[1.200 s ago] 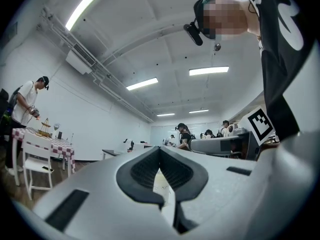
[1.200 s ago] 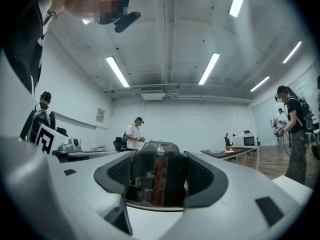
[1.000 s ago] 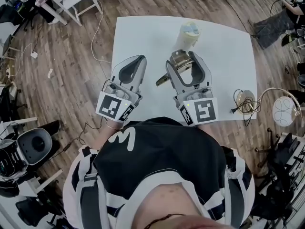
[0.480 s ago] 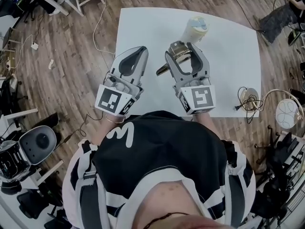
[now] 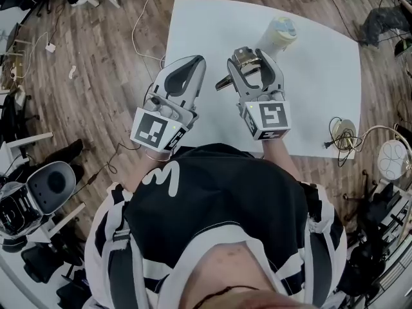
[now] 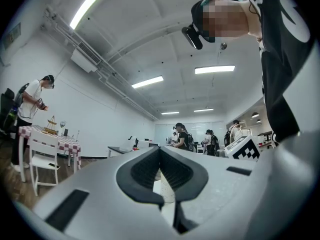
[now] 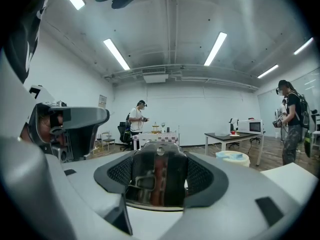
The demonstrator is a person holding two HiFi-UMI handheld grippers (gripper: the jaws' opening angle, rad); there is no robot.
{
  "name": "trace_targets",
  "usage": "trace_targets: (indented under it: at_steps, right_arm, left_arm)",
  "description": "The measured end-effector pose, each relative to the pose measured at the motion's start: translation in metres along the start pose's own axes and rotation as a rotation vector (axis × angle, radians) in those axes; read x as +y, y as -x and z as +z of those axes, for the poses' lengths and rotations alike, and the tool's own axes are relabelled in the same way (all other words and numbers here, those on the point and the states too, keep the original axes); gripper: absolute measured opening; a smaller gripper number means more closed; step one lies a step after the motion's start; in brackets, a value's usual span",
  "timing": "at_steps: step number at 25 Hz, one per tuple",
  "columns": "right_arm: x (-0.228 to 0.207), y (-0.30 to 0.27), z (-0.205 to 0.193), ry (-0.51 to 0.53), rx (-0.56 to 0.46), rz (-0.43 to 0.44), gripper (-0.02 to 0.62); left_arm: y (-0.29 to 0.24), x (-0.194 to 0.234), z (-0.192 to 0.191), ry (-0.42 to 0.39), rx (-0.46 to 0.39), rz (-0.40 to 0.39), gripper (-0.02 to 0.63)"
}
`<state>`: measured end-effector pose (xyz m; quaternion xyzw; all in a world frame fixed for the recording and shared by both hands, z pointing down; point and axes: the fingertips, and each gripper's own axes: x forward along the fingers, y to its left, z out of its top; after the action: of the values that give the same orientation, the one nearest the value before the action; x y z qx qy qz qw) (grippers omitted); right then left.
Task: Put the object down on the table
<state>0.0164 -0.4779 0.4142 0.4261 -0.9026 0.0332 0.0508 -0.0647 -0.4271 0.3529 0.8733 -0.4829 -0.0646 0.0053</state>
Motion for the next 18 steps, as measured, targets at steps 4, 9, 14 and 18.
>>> trace_targets:
  at_steps: [4, 9, 14, 18]
  right_arm:
    - [0.001, -0.008, -0.018, -0.002, 0.036, -0.006, 0.308]
    - [0.004, -0.016, -0.034, -0.003, 0.057, -0.001, 0.308]
    - [0.006, -0.023, -0.047, -0.003, 0.088, 0.008, 0.308]
    - [0.005, -0.027, -0.058, 0.007, 0.113, 0.012, 0.308]
  left_arm:
    - [0.008, 0.005, -0.002, -0.003, 0.013, 0.011, 0.005]
    - [0.017, 0.014, -0.004, -0.006, 0.028, 0.037, 0.005]
    - [0.025, 0.022, -0.003, -0.016, 0.034, 0.062, 0.005]
    - [0.028, 0.024, -0.005, -0.013, 0.039, 0.075, 0.005]
